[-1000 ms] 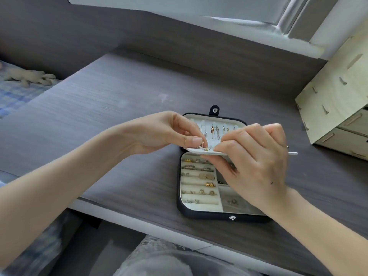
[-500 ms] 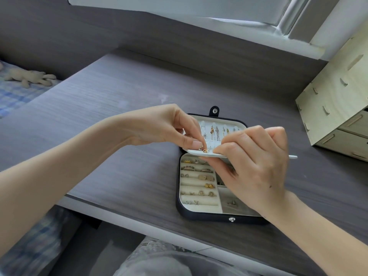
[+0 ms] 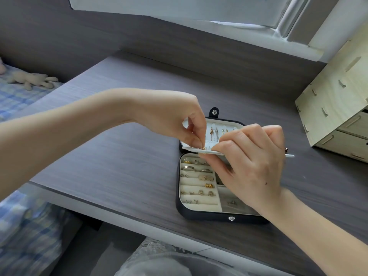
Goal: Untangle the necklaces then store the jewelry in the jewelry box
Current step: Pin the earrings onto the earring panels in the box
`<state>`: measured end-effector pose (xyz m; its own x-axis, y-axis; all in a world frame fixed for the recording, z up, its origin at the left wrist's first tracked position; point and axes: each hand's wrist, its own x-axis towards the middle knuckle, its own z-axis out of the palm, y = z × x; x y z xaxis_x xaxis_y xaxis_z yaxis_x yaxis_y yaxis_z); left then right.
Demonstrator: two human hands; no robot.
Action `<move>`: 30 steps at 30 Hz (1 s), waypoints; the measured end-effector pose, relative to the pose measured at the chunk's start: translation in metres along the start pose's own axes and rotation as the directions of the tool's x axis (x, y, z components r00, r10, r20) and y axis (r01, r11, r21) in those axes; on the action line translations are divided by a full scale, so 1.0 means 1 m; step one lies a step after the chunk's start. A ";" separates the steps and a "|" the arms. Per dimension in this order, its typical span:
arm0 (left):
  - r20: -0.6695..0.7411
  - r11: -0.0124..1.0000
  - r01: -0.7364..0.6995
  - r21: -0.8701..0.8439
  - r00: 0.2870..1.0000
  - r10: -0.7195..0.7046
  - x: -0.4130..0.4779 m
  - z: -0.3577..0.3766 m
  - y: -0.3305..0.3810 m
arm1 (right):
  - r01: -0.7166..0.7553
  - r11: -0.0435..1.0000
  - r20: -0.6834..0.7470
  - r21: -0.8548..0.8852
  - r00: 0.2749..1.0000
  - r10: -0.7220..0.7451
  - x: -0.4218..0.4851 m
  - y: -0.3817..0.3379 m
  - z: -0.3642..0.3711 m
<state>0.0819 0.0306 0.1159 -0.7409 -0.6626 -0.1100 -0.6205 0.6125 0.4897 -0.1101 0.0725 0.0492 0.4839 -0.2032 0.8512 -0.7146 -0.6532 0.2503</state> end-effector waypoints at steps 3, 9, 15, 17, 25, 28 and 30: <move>0.016 1.000 -0.001 -0.026 1.000 0.001 -0.001 0.002 -0.001 | 0.006 1.000 0.001 0.003 1.000 -0.006 -0.001 -0.001 -0.001; -0.072 0.996 0.002 -0.085 0.997 -0.008 -0.001 0.009 -0.002 | 0.012 1.000 -0.007 -0.015 1.000 -0.012 -0.002 -0.002 -0.001; -0.038 0.998 0.050 0.026 0.998 -0.049 -0.003 0.011 0.006 | 0.023 1.000 0.003 -0.003 1.000 -0.023 -0.004 -0.001 -0.001; -0.031 0.998 0.060 0.033 0.998 -0.059 -0.003 0.012 0.008 | 0.025 1.000 0.003 -0.006 1.000 -0.025 -0.004 -0.001 0.000; 0.103 0.972 0.172 -0.163 0.982 -0.156 0.003 0.005 0.007 | 0.037 0.999 -0.016 -0.009 0.999 -0.037 -0.003 0.000 0.000; 0.086 0.911 0.197 -0.363 0.980 -0.178 0.000 0.003 0.000 | -0.026 1.000 -0.008 0.009 1.000 0.026 0.005 0.004 0.000; -0.050 0.885 0.157 -0.437 0.979 -0.199 -0.005 0.003 -0.008 | -0.091 0.996 0.018 0.023 0.996 0.091 0.016 0.011 0.004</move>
<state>0.0892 0.0305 0.1098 -0.5888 -0.7920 -0.1614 -0.5535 0.2496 0.7946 -0.1078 0.0592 0.0638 0.4256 -0.2746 0.8622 -0.7443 -0.6482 0.1610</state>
